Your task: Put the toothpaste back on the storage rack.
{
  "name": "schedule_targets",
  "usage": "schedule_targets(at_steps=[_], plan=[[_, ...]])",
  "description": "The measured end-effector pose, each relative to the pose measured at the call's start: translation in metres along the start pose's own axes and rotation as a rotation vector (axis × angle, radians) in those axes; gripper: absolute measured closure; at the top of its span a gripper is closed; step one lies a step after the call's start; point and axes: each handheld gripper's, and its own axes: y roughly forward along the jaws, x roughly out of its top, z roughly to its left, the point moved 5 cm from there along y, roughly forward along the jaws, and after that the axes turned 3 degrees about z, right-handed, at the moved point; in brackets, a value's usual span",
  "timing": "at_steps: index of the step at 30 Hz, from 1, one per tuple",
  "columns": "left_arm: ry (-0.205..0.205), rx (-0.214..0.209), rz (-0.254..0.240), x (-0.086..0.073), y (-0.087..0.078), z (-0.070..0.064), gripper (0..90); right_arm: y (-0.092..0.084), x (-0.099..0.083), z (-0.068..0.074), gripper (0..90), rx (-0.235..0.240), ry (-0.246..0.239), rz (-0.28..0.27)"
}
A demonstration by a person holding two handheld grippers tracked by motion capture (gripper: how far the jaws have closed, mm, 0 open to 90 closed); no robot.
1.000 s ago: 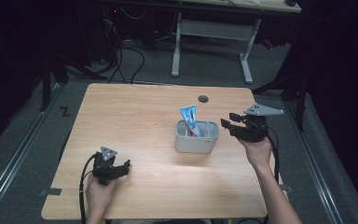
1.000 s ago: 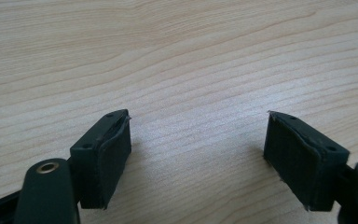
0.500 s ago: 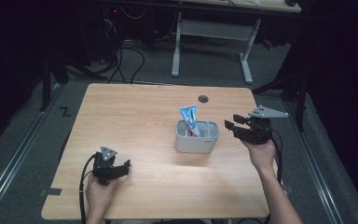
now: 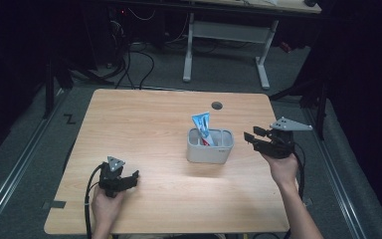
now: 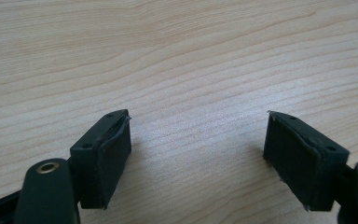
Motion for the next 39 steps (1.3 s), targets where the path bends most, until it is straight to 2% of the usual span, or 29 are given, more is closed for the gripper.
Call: schedule_targets(at_steps=[23,39], plan=[[0.002,0.001,0.001,0.000,0.000,0.000,23.4,-0.008,-0.024,-0.010,52.1,-0.013,0.063,0.002],[0.002,0.001,0.001,0.000,0.000,0.000,23.4,-0.003,-0.043,-0.011,52.0,-0.017,0.085,0.027]])
